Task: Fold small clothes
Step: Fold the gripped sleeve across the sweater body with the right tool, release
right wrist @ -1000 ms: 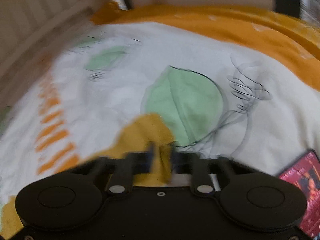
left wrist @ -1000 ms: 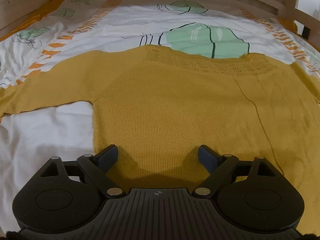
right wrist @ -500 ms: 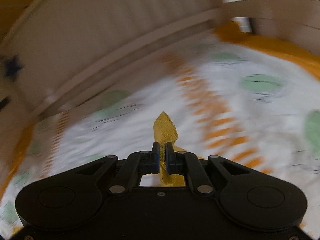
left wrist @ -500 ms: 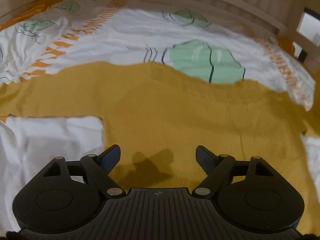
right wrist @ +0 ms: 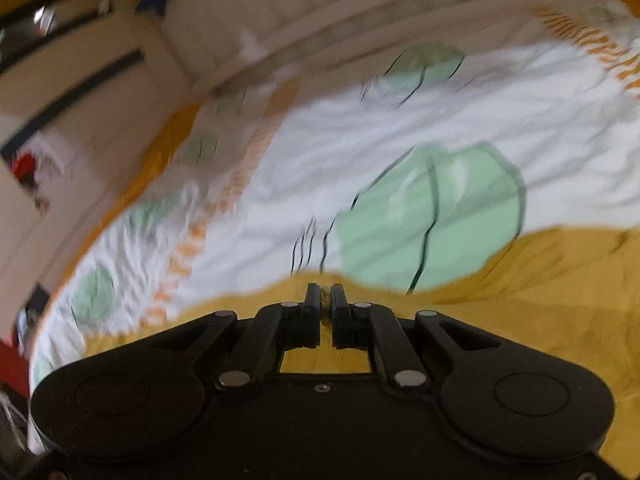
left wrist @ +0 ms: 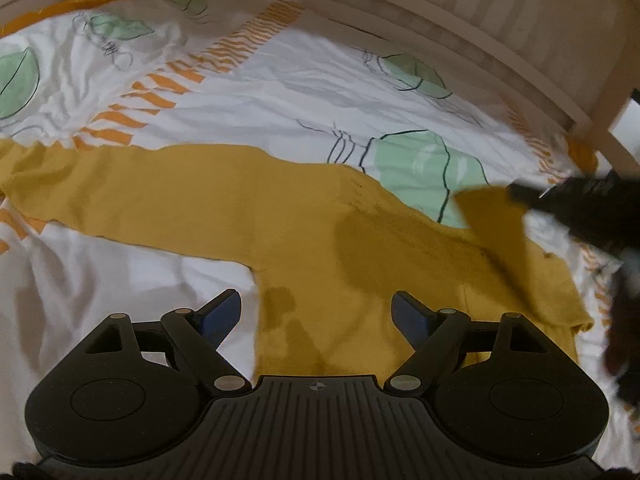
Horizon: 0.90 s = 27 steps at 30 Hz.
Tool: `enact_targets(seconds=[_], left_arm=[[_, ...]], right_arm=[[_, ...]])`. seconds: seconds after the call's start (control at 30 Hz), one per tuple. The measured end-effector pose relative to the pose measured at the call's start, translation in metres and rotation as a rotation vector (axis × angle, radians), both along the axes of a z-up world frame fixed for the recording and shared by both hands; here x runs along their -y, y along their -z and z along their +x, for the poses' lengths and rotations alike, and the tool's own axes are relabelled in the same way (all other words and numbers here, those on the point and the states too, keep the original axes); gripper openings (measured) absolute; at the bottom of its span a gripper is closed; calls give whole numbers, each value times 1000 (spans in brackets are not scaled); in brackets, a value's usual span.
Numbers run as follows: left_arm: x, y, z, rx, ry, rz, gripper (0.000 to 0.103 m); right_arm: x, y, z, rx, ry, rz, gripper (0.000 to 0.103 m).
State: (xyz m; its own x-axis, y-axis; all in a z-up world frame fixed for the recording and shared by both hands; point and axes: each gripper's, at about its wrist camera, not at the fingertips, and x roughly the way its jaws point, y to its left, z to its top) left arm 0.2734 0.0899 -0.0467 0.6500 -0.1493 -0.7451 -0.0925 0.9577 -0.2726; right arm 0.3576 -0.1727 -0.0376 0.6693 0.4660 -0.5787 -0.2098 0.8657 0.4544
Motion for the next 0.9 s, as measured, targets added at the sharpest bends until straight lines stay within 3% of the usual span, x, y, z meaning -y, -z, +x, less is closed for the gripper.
enact_targets(seconds=[0.17, 0.3, 0.43, 0.5, 0.57, 0.7, 0.83, 0.9], left_arm=[[-1, 3, 2, -13, 1, -14, 82], [4, 10, 2, -27, 19, -11, 82], [13, 19, 4, -40, 48, -11, 82], [19, 22, 3, -39, 65, -6, 82], [24, 24, 4, -36, 87, -6, 82], [35, 24, 13, -38, 120, -16, 81], [50, 22, 30, -42, 149, -32, 78], [58, 23, 41, -61, 175, -63, 77]], right_arm=[[-6, 21, -22, -10, -26, -69, 22], [16, 22, -45, 19, -4, -191, 58], [34, 28, -74, 54, 21, -367, 62], [43, 32, -92, 69, 37, -431, 76], [49, 36, -106, 68, 45, -476, 81], [58, 53, -123, 31, 42, -477, 90], [70, 71, -115, -93, 61, -393, 95], [73, 73, -113, -99, 67, -350, 101]])
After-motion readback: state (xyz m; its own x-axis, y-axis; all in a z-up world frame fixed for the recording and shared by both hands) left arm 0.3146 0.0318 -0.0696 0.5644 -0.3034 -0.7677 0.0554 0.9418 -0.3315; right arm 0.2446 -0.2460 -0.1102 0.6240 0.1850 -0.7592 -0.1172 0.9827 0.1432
